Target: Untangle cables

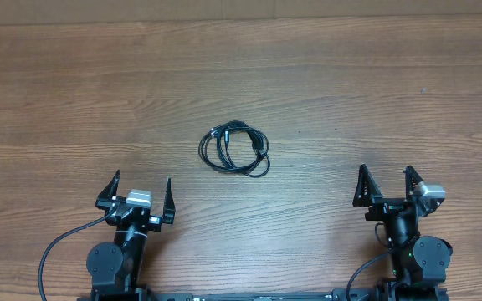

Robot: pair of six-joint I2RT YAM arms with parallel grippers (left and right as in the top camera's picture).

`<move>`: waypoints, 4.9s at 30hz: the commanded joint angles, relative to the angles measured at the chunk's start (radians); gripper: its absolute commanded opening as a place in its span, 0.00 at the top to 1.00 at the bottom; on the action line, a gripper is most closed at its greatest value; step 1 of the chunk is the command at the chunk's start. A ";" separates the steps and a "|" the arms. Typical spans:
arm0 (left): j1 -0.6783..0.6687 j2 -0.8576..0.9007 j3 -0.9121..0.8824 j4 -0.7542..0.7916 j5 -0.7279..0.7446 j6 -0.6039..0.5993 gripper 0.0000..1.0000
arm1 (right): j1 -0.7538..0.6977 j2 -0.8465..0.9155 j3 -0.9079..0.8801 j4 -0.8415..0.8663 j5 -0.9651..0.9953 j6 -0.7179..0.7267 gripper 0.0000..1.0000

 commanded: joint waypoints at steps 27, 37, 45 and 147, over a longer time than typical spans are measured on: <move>-0.006 -0.011 -0.004 -0.003 -0.010 0.018 0.01 | 0.005 -0.008 -0.010 0.005 0.143 -0.002 0.00; -0.006 -0.011 -0.004 0.048 0.009 0.014 0.00 | 0.005 -0.008 -0.010 0.002 0.023 -0.002 0.00; -0.006 -0.003 0.054 -0.030 0.002 0.000 0.00 | 0.005 -0.008 0.031 -0.057 0.023 -0.002 0.00; -0.293 1.612 1.398 -0.624 0.456 -0.341 0.96 | 0.299 1.363 1.181 -0.488 -0.476 0.352 0.39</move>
